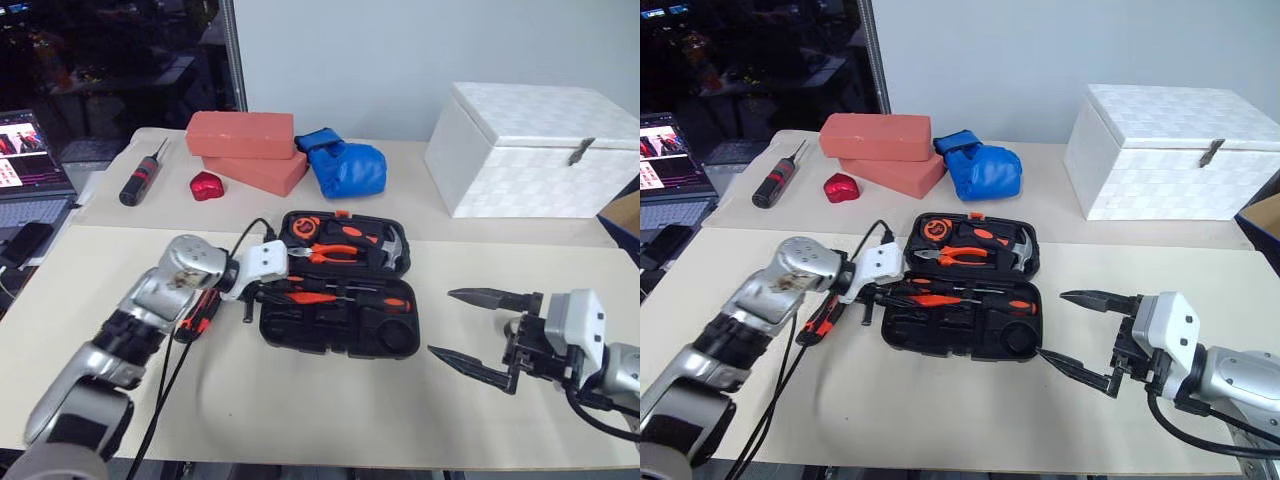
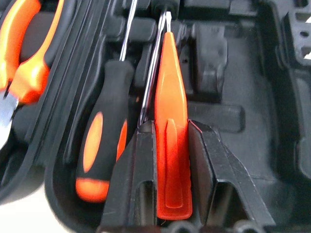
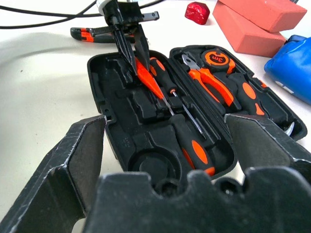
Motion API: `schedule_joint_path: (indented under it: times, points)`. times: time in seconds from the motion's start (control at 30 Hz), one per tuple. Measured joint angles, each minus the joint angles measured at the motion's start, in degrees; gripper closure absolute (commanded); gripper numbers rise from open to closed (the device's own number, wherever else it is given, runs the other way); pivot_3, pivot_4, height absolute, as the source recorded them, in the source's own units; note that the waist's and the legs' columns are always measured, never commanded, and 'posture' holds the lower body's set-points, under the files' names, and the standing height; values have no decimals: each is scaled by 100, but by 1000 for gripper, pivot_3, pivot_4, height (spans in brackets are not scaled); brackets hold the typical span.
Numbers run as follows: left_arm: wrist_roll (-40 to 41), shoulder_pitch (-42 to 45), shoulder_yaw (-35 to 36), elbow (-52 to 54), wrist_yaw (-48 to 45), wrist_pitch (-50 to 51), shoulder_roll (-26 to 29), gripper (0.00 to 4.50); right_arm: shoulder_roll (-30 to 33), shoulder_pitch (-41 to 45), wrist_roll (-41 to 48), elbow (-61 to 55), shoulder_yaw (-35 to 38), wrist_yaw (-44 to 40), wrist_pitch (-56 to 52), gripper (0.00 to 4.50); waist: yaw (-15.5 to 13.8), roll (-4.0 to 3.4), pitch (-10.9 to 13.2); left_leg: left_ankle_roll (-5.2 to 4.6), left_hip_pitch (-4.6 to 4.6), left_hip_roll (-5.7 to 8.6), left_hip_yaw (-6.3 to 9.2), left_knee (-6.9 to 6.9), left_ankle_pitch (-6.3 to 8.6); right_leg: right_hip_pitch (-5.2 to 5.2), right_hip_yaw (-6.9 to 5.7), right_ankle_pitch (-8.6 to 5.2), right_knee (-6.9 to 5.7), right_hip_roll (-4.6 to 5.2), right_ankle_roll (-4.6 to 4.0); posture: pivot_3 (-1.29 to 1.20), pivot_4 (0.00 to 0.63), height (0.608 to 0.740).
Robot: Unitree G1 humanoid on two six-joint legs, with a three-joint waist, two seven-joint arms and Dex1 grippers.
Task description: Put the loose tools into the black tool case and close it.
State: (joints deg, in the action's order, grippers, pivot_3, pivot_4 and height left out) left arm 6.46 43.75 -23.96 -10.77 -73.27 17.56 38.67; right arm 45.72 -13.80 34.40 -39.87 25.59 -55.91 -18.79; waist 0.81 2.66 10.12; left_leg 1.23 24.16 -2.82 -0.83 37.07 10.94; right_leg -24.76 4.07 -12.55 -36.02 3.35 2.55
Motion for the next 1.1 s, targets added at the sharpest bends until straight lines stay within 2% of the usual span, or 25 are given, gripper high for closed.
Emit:
schedule_joint_path:
  times: [0.53, 0.77, 0.83, 0.87, 0.97, 1.0, 1.1]
  points:
    - [-489, 61, -79, -36, -368, -223, -120, 4022, -2, -303, 3, -182, 3, 257, -41, 0, 12, 0, 0, 0, -36, 1, 11, 15, 0, 48, -1, -2, -2, -2, 0, 0, 150, 740]
    - [-565, 69, -156, 499, -416, 716, -120, 4022, -1, -320, 0, -182, 5, 263, -41, 0, 15, 0, 0, 0, -35, 1, 12, 15, 0, 48, -1, -3, -2, -2, 4, 0, 150, 740]
    - [-565, 69, -180, 606, -418, 916, -120, 3015, -1, -324, -1, -182, 5, 263, -41, 0, 14, 0, 0, -1, -35, 1, 12, 15, 0, 47, -2, -3, -3, -2, 4, 0, 150, 740]
    - [-559, 69, -186, 645, -438, 1005, -120, 2839, -1, -327, -3, -181, 4, 263, -41, 0, 14, 0, 0, 0, -35, 1, 12, 15, 0, 47, -2, -3, -4, -2, 3, 0, 150, 740]
    - [-393, 66, -83, 689, -375, 1205, -214, 1653, -2, -332, -9, -180, 4, 266, -41, 0, 3, 0, 0, -1, -34, 2, 15, 20, 0, 48, -2, -3, -7, -3, 3, 0, 150, 740]
    - [-276, 65, 47, 748, -348, 1305, -268, 1653, -2, -332, -9, -180, 4, 268, -41, 0, 1, 0, 0, -1, -31, 2, 17, 24, 0, 48, -2, -3, -7, -4, 3, 0, 150, 740]
    - [299, 40, 648, 1066, -325, 1790, -251, 2269, -5, -361, -20, -179, 2, 277, -39, 0, 21, 0, 0, -1, -32, 2, 18, 27, 0, 50, -1, -3, -8, -4, 3, 0, 150, 740]
